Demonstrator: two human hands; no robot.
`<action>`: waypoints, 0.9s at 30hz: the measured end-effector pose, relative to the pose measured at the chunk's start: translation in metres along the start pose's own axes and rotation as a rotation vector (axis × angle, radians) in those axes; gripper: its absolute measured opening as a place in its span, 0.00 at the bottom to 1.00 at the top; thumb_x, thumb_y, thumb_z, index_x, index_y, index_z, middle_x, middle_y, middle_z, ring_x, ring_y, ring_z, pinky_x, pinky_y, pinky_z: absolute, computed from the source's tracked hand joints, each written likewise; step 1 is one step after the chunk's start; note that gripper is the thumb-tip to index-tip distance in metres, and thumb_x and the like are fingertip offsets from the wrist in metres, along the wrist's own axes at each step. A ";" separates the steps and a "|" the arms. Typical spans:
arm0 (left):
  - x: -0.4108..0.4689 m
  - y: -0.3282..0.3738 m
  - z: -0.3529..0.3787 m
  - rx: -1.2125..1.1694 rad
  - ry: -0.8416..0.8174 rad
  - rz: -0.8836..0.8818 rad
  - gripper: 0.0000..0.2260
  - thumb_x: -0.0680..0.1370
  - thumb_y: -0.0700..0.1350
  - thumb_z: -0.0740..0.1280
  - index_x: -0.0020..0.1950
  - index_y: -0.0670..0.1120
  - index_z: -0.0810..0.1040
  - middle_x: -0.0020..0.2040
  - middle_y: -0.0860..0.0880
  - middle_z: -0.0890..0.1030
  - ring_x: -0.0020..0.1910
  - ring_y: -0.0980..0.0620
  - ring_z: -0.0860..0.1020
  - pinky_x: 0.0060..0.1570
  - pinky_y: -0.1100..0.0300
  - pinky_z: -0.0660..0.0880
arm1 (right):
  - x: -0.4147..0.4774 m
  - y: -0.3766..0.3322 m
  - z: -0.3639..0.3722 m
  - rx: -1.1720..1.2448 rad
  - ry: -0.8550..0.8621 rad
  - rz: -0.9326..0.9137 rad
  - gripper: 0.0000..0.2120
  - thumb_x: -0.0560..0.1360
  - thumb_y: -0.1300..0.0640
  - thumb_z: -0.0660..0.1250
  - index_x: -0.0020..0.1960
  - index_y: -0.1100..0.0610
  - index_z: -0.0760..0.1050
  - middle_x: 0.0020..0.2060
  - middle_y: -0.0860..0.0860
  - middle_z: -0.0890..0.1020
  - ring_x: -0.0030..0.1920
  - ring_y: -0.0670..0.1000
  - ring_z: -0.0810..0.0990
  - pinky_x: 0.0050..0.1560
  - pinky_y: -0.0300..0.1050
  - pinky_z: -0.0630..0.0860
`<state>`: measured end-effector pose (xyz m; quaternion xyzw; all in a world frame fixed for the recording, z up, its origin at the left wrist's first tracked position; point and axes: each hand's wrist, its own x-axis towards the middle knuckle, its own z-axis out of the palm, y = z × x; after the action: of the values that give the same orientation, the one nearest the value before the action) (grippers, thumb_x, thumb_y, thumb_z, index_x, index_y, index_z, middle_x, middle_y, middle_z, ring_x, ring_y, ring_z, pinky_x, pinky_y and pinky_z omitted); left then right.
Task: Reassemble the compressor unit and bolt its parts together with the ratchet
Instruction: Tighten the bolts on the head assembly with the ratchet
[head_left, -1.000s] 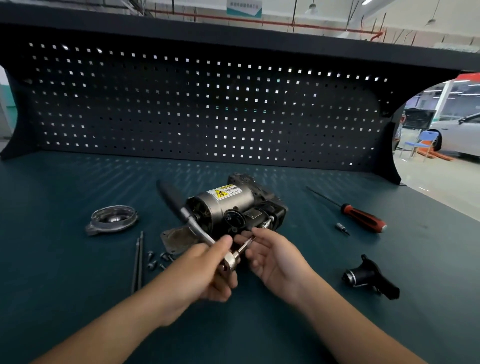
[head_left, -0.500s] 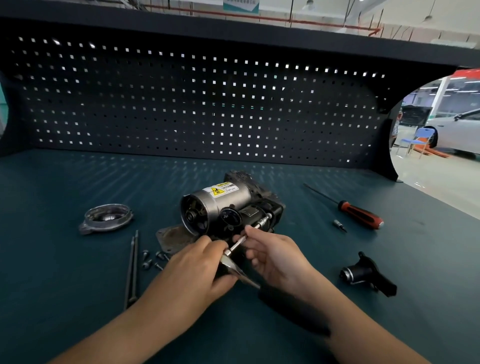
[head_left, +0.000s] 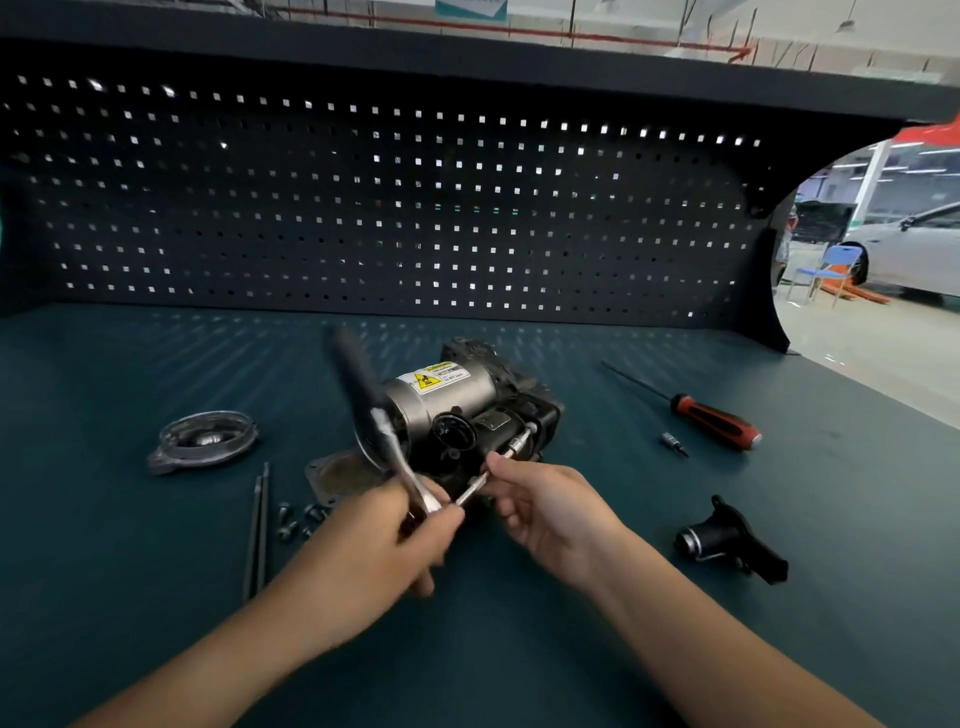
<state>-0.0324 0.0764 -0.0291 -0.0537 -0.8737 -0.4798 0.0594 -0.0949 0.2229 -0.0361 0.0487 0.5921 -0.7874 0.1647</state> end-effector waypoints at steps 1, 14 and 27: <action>-0.003 -0.002 0.000 0.307 0.088 0.171 0.08 0.77 0.52 0.62 0.51 0.49 0.75 0.36 0.56 0.78 0.37 0.60 0.78 0.38 0.71 0.69 | 0.000 0.001 0.000 -0.002 -0.005 -0.006 0.10 0.74 0.61 0.67 0.34 0.59 0.77 0.24 0.50 0.80 0.19 0.41 0.71 0.20 0.31 0.67; 0.006 0.002 0.003 -0.648 -0.004 -0.264 0.14 0.77 0.50 0.61 0.43 0.39 0.73 0.30 0.45 0.81 0.23 0.53 0.76 0.25 0.61 0.76 | 0.000 -0.003 -0.004 0.099 -0.090 -0.012 0.08 0.76 0.60 0.64 0.41 0.61 0.77 0.32 0.52 0.84 0.21 0.43 0.74 0.21 0.32 0.69; -0.004 -0.008 0.000 0.439 0.161 0.472 0.11 0.70 0.47 0.73 0.50 0.54 0.77 0.38 0.57 0.80 0.35 0.63 0.77 0.39 0.67 0.70 | 0.002 0.001 0.000 0.121 -0.077 0.000 0.08 0.77 0.59 0.64 0.40 0.60 0.76 0.32 0.52 0.83 0.24 0.44 0.76 0.26 0.33 0.70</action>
<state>-0.0297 0.0721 -0.0370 -0.2024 -0.9122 -0.2557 0.2482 -0.0965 0.2226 -0.0376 0.0279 0.5366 -0.8230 0.1841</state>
